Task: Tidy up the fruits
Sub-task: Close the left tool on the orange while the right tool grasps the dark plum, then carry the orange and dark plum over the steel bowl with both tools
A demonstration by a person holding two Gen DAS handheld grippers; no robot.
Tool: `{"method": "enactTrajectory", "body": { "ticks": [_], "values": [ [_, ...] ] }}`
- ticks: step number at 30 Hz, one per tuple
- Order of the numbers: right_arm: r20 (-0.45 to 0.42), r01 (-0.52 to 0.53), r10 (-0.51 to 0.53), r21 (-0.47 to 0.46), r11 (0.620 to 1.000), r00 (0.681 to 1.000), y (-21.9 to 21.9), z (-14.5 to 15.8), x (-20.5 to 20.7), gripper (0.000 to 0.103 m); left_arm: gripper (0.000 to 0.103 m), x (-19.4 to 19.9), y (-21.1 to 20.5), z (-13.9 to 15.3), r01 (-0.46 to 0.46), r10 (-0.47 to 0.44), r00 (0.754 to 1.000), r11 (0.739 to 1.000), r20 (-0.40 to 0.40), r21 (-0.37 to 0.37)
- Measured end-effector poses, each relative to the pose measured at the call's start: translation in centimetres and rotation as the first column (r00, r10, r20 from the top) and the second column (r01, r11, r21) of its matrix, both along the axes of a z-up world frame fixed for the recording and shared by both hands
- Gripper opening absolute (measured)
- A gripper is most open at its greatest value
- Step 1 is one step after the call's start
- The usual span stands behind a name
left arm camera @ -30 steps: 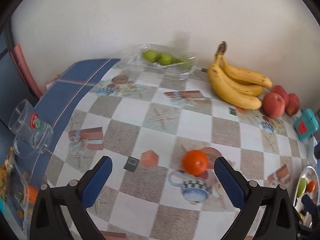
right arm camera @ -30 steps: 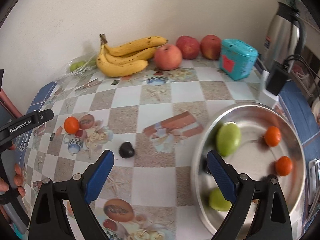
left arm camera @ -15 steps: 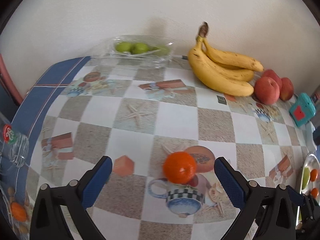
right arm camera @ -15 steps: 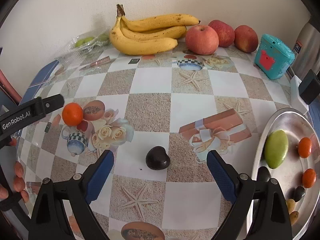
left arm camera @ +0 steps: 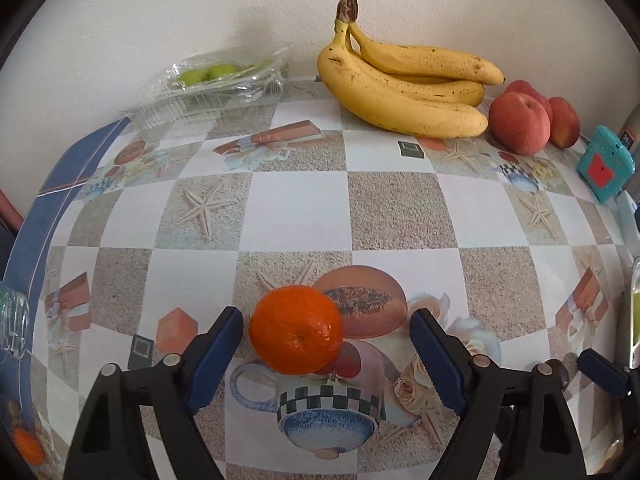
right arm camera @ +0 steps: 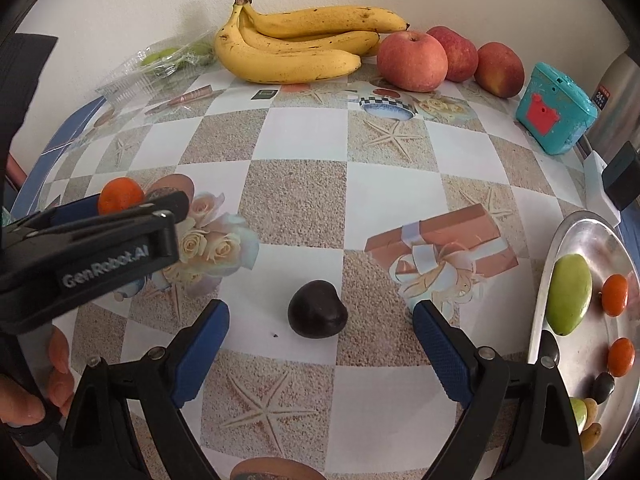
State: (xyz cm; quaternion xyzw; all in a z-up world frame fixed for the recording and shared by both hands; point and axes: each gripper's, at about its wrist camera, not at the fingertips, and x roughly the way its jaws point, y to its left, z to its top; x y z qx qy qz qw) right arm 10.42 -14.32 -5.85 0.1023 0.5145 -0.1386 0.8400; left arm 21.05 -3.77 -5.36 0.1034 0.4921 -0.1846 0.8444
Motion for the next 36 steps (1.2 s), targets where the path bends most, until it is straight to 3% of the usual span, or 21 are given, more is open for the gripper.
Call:
{"method": "enactTrajectory", "body": {
  "ticks": [3,6,8,10,11,15,27,36],
  "values": [
    [0.002,0.003,-0.003,-0.017,1.000,1.000,0.2,0.0,0.0,0.088,0.083,0.0,0.1,0.2,-0.005,0.005,1.000,1.000,0.017,0.001],
    [0.005,0.003,-0.003,-0.020,1.000,1.000,0.3,-0.1,0.2,0.086,0.070,0.1,0.3,0.4,-0.002,0.002,1.000,1.000,0.017,-0.015],
    [0.012,0.005,-0.005,-0.025,1.000,1.000,0.3,0.1,0.2,0.076,0.063,0.2,0.4,0.5,-0.009,0.010,1.000,1.000,0.012,-0.023],
    [0.016,0.006,-0.006,-0.018,1.000,1.000,0.3,0.2,0.2,0.071,0.045,0.2,0.5,0.7,-0.010,0.010,1.000,1.000,0.016,-0.025],
    [0.019,0.006,-0.006,-0.012,1.000,1.000,0.3,0.3,0.2,0.069,0.042,0.3,0.6,0.7,-0.014,0.015,1.000,1.000,0.013,-0.027],
    [0.026,-0.003,0.004,-0.020,1.000,1.000,0.5,0.4,0.4,0.055,0.042,0.5,1.2,0.8,-0.028,0.027,0.999,0.998,-0.022,-0.064],
    [0.035,0.013,-0.012,-0.013,1.000,0.999,0.3,0.6,0.2,0.028,0.042,0.8,2.0,1.1,-0.062,0.055,0.996,0.993,-0.072,-0.101],
    [0.038,0.008,-0.008,-0.006,1.000,0.999,0.5,1.1,0.1,0.027,0.042,0.9,2.9,1.5,-0.098,0.088,0.992,0.989,-0.095,-0.112]
  ]
}}
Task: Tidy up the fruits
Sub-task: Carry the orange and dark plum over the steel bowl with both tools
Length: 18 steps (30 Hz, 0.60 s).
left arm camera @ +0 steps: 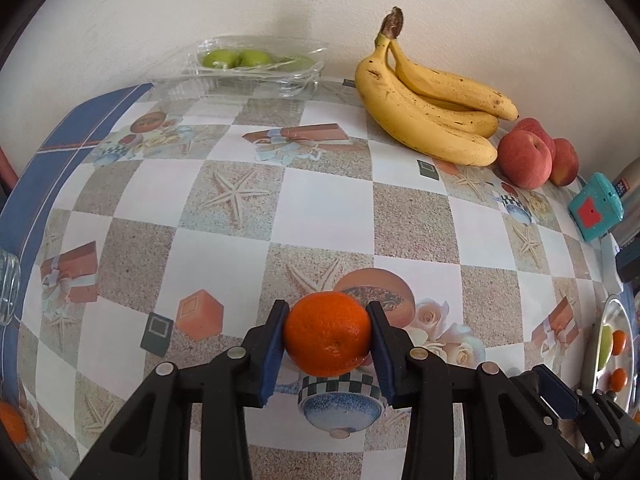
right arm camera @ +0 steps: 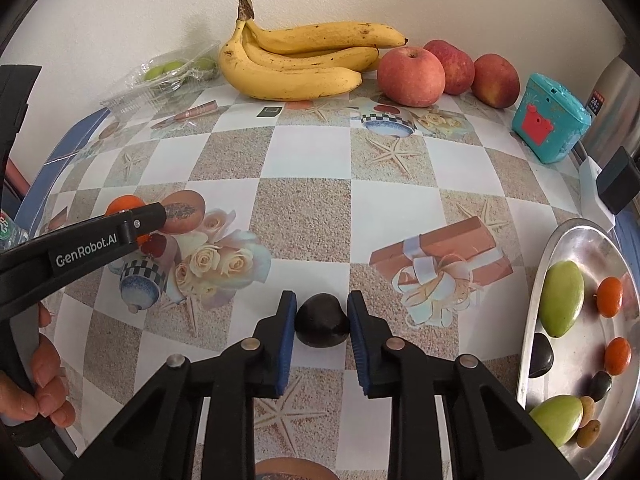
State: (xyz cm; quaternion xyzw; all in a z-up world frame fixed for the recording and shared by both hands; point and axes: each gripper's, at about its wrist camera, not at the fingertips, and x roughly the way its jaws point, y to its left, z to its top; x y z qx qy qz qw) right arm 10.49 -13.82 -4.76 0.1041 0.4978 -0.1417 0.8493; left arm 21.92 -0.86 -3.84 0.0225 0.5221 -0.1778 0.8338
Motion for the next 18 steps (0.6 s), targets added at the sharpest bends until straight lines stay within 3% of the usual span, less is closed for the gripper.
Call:
{"method": "enactTrajectory", "body": {
  "ticks": [9,18],
  "values": [
    [0.023,0.013,-0.013,0.020,1.000,1.000,-0.1,1.3,-0.8,0.027,0.042,-0.5,1.0,0.4,-0.035,0.035,0.999,0.999,-0.024,0.006],
    [0.039,0.045,-0.047,0.038,0.998,0.998,-0.5,3.1,-2.4,0.027,0.042,-2.8,0.9,2.5,-0.029,0.030,0.999,0.999,-0.014,0.015]
  ]
}}
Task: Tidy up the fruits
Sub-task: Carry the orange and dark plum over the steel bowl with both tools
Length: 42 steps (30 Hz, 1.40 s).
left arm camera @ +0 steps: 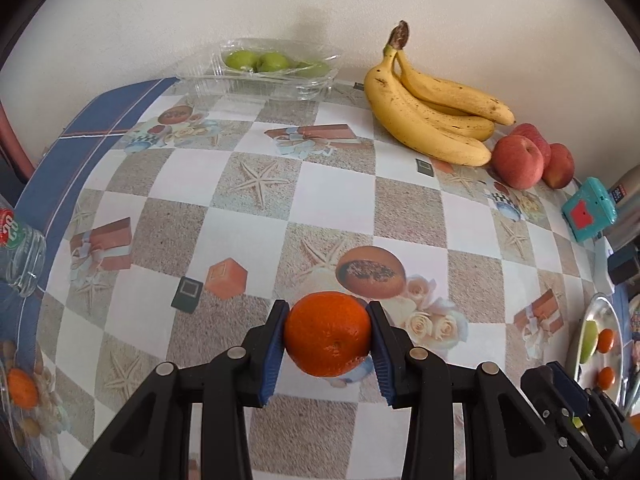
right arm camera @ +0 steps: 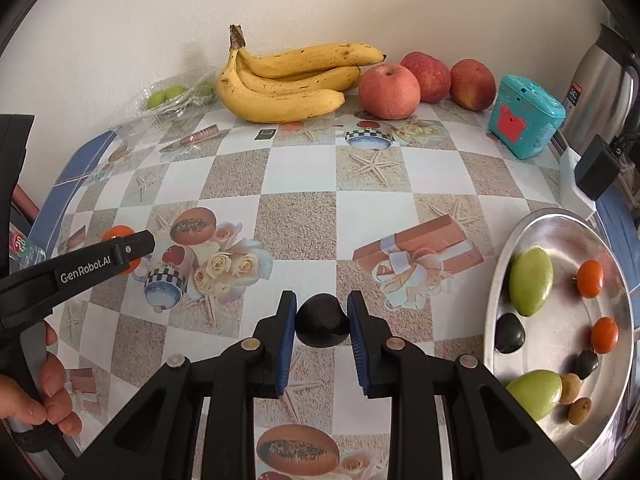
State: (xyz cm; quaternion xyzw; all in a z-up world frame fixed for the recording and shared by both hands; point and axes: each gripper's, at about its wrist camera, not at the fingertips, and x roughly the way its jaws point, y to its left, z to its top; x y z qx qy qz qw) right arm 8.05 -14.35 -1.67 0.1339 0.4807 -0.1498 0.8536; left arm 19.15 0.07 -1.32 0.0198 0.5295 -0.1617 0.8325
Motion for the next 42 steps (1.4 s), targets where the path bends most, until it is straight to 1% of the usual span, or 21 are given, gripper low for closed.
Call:
{"method": "enactTrajectory", "body": {
  "ticks": [3,5,12,15,21,23,25,28,35,42],
  "values": [
    [0.007,-0.001,0.001,0.006,1.000,1.000,0.1,0.7,-0.7,0.027,0.042,-1.2,-0.6,0.9,0.035,-0.035,0.999,0.999,0.021,0.005],
    [0.010,0.003,-0.003,0.000,1.000,1.000,0.2,1.2,-1.2,0.027,0.042,-1.9,-0.7,1.6,0.053,-0.054,0.998,0.998,0.035,0.021],
    [0.028,0.006,-0.006,0.015,1.000,1.000,0.7,2.7,-3.0,0.027,0.042,-4.4,-0.2,3.8,0.065,-0.072,0.994,0.995,0.086,0.076],
    [0.045,0.010,-0.012,0.042,0.999,0.999,0.5,3.2,-4.0,0.027,0.042,-5.8,-0.2,4.2,0.068,-0.079,0.992,0.992,0.101,0.103],
    [0.056,0.031,-0.037,0.099,0.995,0.998,-0.1,3.7,-6.2,0.027,0.042,-8.7,-1.1,4.6,0.106,-0.122,0.985,0.985,0.119,0.137],
    [0.057,0.037,-0.044,0.110,0.993,0.997,-0.3,3.8,-6.8,0.027,0.042,-9.5,-1.3,4.8,0.118,-0.136,0.983,0.983,0.124,0.139],
    [0.061,0.042,-0.050,0.118,0.992,0.997,-0.4,4.0,-7.5,0.027,0.042,-10.1,-1.4,5.0,0.118,-0.140,0.981,0.980,0.134,0.158],
    [0.062,0.043,-0.051,0.122,0.992,0.997,-0.6,4.1,-8.2,0.027,0.042,-10.7,-1.4,5.1,0.108,-0.137,0.979,0.976,0.148,0.191],
    [0.051,0.041,-0.049,0.148,0.988,0.997,-1.5,3.9,-8.9,0.027,0.042,-11.5,-2.5,4.9,0.109,-0.143,0.979,0.970,0.147,0.219],
    [0.006,0.070,-0.071,0.147,0.987,0.997,-3.9,2.9,-9.1,0.027,0.042,-12.1,-4.7,4.5,0.135,-0.162,0.979,0.970,0.123,0.202]
  ]
}}
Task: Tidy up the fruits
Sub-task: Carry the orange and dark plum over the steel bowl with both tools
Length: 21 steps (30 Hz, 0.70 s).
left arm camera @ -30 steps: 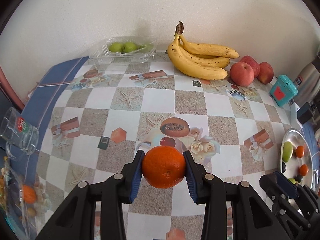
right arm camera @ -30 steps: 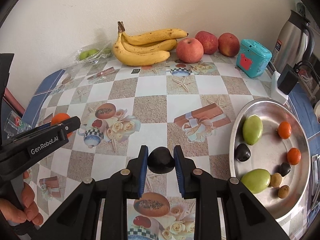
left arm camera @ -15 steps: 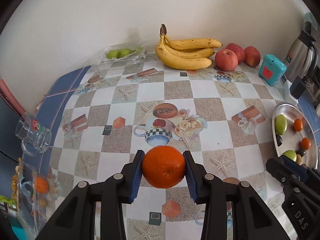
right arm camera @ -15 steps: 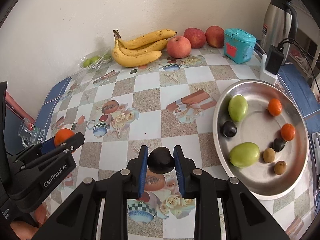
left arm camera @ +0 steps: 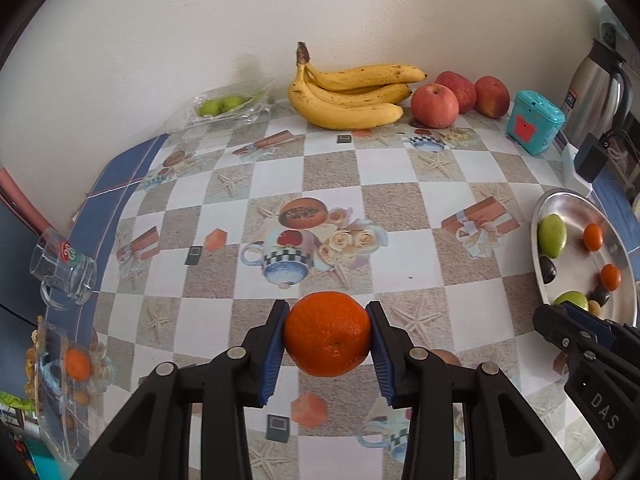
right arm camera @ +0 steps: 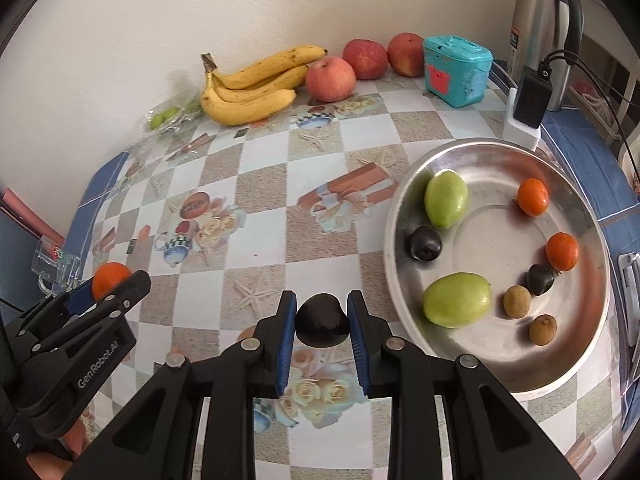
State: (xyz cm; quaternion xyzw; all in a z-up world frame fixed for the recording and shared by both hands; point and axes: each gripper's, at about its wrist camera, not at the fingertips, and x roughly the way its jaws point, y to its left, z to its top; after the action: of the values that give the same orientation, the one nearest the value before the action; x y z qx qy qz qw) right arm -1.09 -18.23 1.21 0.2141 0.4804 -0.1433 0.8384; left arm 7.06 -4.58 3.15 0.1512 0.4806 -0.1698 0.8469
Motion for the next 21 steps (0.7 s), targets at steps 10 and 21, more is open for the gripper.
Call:
{"method": "enactTrajectory", "body": {
  "ticks": [10,21],
  "values": [
    [0.000,0.044,-0.044,0.034,0.998,0.999,-3.3,0.1,-0.7,0.027,0.042,-1.8,-3.4,0.2,0.067,-0.067,0.998,0.998,-0.009,-0.020],
    [0.005,0.115,-0.115,0.021,0.993,0.993,-7.1,0.6,-3.1,0.027,0.042,-4.3,-7.5,0.5,0.146,-0.146,0.989,0.989,0.002,-0.025]
  ]
}}
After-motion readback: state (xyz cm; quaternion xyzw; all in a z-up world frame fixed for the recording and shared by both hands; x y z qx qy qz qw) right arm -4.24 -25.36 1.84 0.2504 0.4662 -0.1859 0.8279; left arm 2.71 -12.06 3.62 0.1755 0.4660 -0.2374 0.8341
